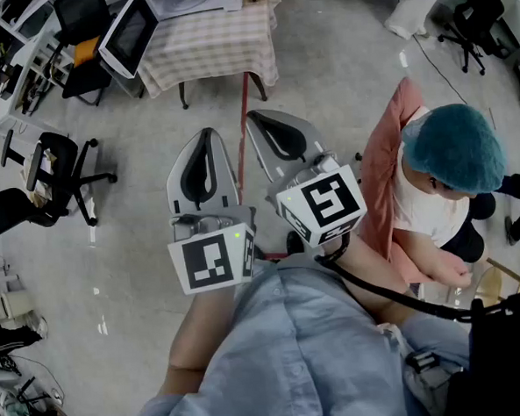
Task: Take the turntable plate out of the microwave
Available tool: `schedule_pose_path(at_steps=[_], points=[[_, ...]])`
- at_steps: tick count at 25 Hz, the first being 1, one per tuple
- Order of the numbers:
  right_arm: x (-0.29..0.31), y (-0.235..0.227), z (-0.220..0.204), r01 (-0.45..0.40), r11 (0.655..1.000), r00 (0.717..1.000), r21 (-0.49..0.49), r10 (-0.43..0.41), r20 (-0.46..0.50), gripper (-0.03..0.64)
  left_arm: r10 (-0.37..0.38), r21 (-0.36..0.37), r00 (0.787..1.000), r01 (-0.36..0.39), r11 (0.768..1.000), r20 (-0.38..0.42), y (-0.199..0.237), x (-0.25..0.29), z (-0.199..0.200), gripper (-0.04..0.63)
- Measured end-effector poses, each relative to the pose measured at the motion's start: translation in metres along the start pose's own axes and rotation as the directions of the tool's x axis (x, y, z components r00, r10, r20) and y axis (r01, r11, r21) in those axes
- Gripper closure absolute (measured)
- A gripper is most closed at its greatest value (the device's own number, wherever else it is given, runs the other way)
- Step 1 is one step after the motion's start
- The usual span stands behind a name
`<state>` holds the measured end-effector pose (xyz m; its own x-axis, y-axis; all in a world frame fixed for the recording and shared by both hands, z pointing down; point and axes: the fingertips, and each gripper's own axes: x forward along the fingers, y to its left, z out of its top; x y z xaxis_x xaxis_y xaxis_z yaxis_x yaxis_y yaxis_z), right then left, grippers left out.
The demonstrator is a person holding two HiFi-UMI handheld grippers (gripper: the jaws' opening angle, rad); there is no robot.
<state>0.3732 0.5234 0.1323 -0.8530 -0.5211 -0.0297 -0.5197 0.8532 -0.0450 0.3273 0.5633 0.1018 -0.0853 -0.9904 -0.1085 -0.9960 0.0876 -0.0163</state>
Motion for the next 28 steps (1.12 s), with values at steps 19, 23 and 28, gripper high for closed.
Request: schedule_pose_path(at_steps=[19,23,28], points=[[-0.002,-0.019,-0.008,-0.097,0.994,0.995,0.044,0.097,0.001,0.615,0.074,-0.001,0.997,-0.074,0.997,-0.024,-0.019,0.01,-0.011,0.588],[0.009,-0.014,-0.019,-0.118,0.992,0.992,0.044,0.12,-0.025,0.615,0.1,-0.007,0.994,-0.1,0.995,-0.041,-0.007,0.014,-0.021,0.588],[0.031,-0.027,-0.026,-0.098,0.995,0.995,0.028,0.099,-0.034,0.615,0.092,-0.02,0.995,-0.093,0.995,-0.026,0.01,0.038,-0.032,0.588]])
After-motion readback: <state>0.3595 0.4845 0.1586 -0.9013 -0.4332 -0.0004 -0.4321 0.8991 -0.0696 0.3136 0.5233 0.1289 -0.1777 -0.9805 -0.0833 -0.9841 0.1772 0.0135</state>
